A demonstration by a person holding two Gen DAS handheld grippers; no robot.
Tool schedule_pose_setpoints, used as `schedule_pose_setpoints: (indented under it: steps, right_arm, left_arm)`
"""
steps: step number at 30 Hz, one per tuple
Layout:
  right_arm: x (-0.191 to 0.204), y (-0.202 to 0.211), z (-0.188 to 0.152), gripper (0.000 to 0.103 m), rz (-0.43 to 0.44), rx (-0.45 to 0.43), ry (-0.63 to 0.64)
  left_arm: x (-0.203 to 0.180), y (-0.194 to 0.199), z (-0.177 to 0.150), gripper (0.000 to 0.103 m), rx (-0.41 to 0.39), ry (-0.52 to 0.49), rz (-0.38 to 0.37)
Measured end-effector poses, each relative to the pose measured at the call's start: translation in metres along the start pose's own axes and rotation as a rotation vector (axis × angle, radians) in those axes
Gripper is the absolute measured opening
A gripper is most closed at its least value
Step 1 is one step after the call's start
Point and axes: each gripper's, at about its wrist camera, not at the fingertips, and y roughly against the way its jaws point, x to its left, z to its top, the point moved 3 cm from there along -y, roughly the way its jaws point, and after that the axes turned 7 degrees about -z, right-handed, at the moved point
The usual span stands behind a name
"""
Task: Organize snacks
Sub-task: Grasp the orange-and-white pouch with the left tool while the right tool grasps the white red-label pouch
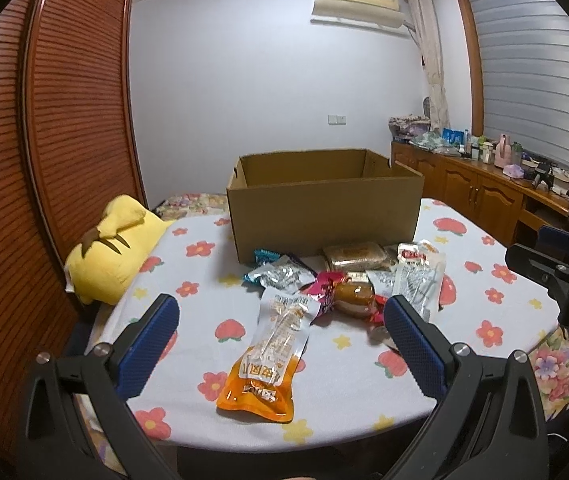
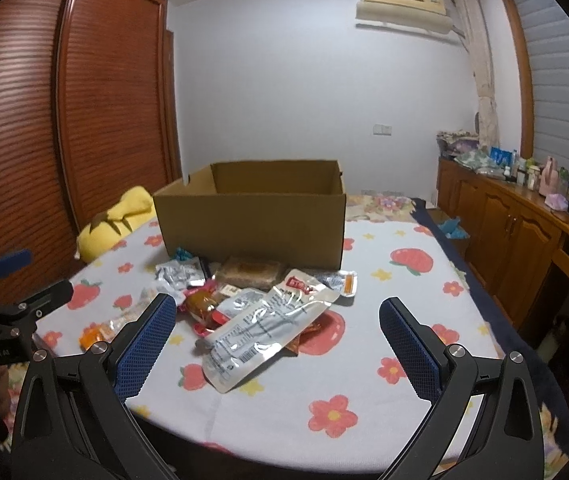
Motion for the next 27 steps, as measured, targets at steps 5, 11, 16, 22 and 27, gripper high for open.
schedule_pose_setpoints:
  steps: [5, 11, 16, 22, 27]
  right_arm:
    - [0.003, -0.022, -0.006, 0.098, 0.03, 0.055, 0.038]
    - [0.002, -0.043, -0.014, 0.092, 0.077, 0.132, 0.038]
    - [0.001, -0.053, -0.015, 0.09, 0.098, 0.166, 0.028]
    - [0.002, -0.063, -0.018, 0.09, 0.107, 0.189, 0.028]
    - [0.003, -0.066, -0.023, 0.09, 0.108, 0.2, 0.035]
  left_arm:
    - [0.011, -0.021, -0.008, 0.103, 0.048, -0.001, -0.026]
    - [0.018, -0.04, -0.014, 0.102, 0.101, -0.032, -0.051]
    - [0.021, -0.058, -0.017, 0.097, 0.163, -0.039, -0.096]
    - [0.026, -0.09, -0.023, 0.092, 0.274, -0.032, -0.181]
    - [0.031, -0.109, -0.026, 0.09, 0.339, -0.014, -0.206]
